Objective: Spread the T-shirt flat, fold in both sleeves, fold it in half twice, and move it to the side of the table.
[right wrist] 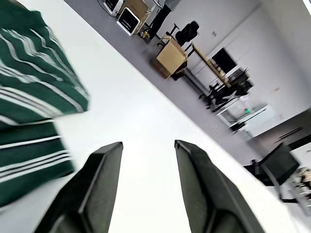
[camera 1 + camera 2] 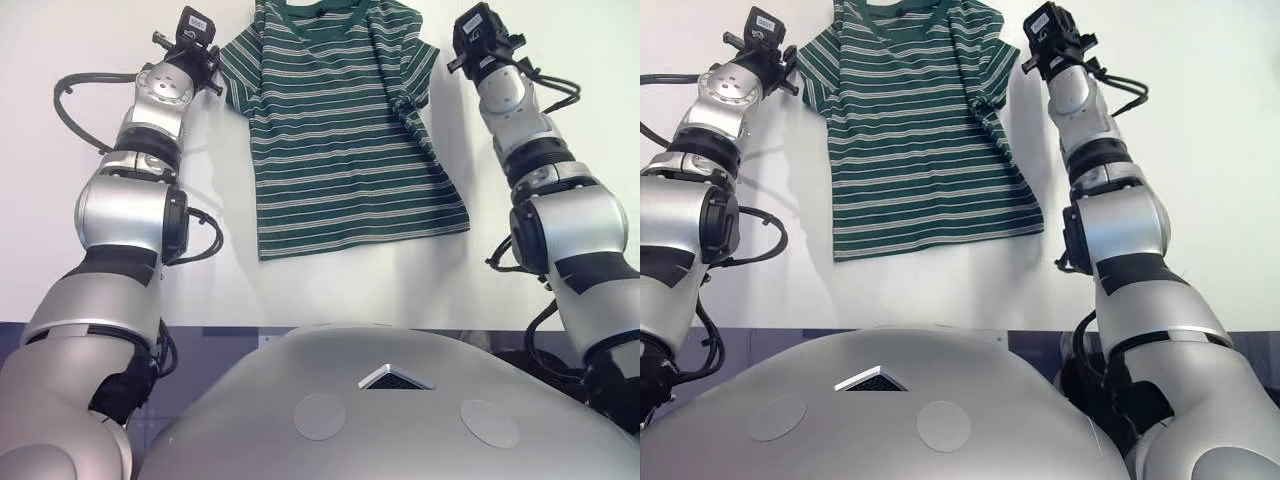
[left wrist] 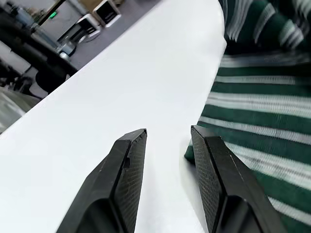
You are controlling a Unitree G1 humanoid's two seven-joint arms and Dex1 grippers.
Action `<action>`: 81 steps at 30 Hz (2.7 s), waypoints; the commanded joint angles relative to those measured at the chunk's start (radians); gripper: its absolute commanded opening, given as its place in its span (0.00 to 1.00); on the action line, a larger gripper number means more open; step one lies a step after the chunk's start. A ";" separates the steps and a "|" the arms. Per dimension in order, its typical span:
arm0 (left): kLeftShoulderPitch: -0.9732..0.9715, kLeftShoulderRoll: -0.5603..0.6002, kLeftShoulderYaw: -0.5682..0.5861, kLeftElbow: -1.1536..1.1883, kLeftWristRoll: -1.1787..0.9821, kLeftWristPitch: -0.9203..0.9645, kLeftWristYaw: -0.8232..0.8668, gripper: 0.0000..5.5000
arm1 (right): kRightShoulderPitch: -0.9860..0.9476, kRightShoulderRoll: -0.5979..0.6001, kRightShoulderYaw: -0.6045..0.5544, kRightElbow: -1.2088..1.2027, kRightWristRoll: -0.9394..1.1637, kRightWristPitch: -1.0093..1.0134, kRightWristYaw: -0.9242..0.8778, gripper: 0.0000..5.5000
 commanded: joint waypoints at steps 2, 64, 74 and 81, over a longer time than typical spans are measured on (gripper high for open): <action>-0.012 -0.037 0.034 -0.006 0.006 0.026 0.081 0.30 | 0.006 0.056 -0.061 -0.004 0.048 0.033 0.034 0.36; 0.245 -0.125 0.313 -0.175 -0.254 0.187 0.054 0.28 | 0.288 0.061 -0.195 -0.500 0.011 -0.145 -0.303 0.36; 0.219 -0.125 0.334 -0.169 -0.262 0.160 0.060 0.01 | 0.281 0.066 -0.198 -0.494 0.016 -0.149 -0.300 0.36; 0.144 -0.089 0.340 -0.144 -0.250 0.142 0.066 0.01 | 0.275 0.071 -0.196 -0.488 0.016 -0.150 -0.303 0.36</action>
